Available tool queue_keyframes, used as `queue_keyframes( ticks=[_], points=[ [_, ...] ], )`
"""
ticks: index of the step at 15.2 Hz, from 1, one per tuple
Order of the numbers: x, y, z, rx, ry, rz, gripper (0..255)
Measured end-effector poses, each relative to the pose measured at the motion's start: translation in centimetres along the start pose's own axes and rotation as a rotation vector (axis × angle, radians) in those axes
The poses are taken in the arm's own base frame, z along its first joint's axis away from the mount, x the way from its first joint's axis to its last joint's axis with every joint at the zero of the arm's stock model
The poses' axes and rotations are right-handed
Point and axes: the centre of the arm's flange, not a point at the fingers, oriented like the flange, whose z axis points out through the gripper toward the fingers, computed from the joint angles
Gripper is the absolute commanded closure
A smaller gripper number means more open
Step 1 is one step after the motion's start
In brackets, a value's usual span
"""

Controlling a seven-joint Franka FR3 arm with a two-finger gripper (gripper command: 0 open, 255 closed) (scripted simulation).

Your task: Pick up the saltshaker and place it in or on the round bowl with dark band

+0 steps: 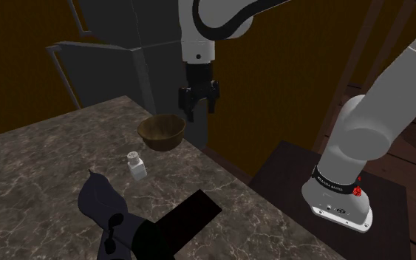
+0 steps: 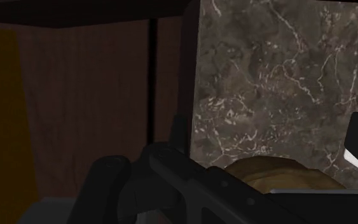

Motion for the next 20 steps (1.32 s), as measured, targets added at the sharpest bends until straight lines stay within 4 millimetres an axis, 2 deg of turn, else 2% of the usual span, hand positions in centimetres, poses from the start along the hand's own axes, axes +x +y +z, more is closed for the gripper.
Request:
queue_keyframes(
  ticks=[7,16,18,20],
  points=[
    [4.3,-7.7,3.3,0.002,0.013,0.035,0],
    [10.4,-16.5,7.2,0.005,0.029,0.08,0],
    [11.5,-18.1,8.0,0.009,0.035,0.086,0],
    [11.8,-18.9,8.6,0.012,0.038,0.087,0]
  ],
)
